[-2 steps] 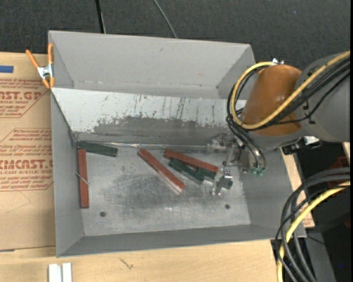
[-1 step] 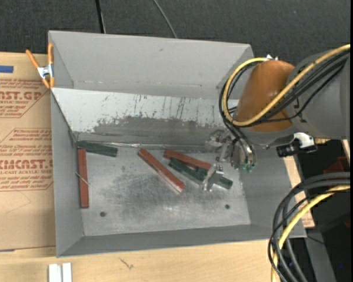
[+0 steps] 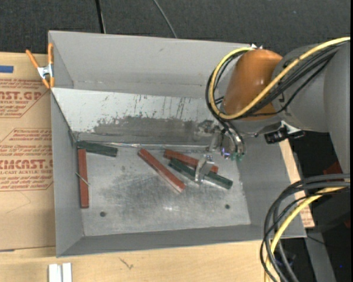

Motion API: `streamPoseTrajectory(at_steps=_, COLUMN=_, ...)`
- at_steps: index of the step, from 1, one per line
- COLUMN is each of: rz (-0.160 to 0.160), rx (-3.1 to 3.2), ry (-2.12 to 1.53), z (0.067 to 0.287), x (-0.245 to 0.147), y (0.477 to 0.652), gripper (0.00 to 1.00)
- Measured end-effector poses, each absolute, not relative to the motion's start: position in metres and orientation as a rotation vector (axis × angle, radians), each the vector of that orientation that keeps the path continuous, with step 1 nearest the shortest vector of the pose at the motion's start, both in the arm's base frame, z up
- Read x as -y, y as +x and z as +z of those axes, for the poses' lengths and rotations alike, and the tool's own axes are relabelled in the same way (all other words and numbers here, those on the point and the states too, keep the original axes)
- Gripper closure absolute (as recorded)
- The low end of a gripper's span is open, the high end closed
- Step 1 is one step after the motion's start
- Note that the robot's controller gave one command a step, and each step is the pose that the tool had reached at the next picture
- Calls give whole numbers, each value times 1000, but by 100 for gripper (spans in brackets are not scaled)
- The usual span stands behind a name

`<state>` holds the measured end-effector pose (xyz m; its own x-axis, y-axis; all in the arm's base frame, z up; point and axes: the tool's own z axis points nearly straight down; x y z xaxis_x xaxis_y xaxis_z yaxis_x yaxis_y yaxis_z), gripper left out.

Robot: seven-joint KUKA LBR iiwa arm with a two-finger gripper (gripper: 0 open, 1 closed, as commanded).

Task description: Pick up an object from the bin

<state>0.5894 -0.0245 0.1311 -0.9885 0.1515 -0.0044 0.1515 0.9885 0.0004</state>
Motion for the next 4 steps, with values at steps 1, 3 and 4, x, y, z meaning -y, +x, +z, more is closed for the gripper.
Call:
streamPoseTrajectory(at_steps=1, rz=2, rx=-3104, ry=467, z=75, x=15, y=590, gripper=0)
streamPoseTrajectory(at_steps=3, rz=-2, rx=-3123, ry=347, z=75, x=3, y=591, gripper=100)
streamPoseTrajectory(at_steps=4, rz=-2, rx=-3123, ry=348, z=81, x=3, y=589, gripper=100)
